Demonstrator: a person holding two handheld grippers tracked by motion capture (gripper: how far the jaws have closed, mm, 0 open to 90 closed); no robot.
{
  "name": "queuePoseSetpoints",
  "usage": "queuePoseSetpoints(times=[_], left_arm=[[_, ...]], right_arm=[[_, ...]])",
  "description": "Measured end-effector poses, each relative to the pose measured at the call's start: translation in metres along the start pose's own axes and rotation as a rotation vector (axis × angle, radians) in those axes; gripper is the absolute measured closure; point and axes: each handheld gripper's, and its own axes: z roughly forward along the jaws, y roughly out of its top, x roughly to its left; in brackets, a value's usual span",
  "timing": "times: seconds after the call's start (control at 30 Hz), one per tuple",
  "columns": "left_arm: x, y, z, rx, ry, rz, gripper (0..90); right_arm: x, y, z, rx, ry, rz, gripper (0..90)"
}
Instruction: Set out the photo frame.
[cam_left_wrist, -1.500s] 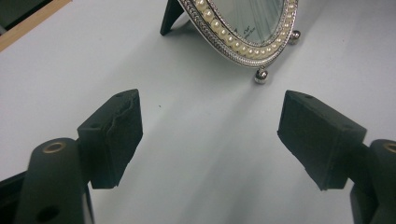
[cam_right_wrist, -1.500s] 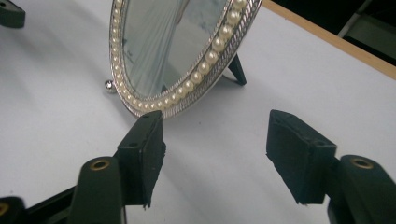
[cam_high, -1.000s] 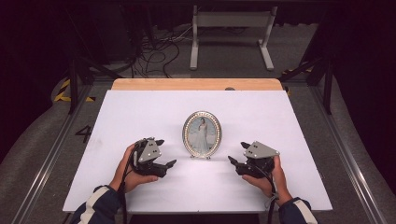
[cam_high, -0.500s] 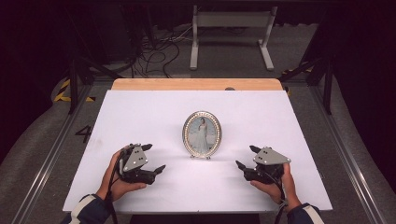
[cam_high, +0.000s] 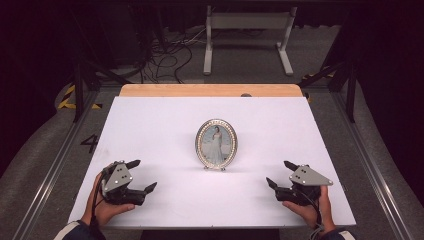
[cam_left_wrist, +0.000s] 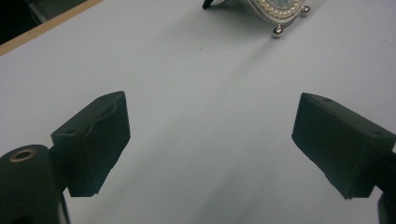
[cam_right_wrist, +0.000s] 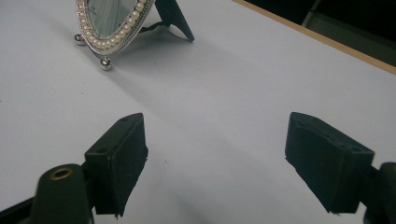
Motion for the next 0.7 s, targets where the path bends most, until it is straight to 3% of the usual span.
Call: queuePoseSetpoints(times=[0.13, 0.2, 0.33, 0.43, 0.7], left_arm=[[0.006, -0.01, -0.009, 0.005, 0.014, -0.036, 8.6], [0.007, -0.018, -0.015, -0.002, 0.014, -0.081, 6.2], [0.008, -0.025, -0.021, 0.001, 0.024, -0.088, 5.6], [0.01, -0.029, -0.024, -0.013, 0.025, -0.125, 5.5], [0.008, -0.03, -0.017, 0.021, 0.043, -0.101, 5.4]], right_arm=[[-0.003, -0.008, -0.003, 0.007, -0.015, 0.015, 20.6], [-0.005, -0.014, -0.003, 0.018, -0.017, 0.019, 19.9], [-0.005, -0.019, -0.003, 0.031, -0.033, 0.006, 18.7], [-0.007, -0.021, -0.003, 0.033, -0.045, 0.036, 18.1], [-0.006, -0.022, -0.002, 0.036, -0.07, 0.041, 18.0]])
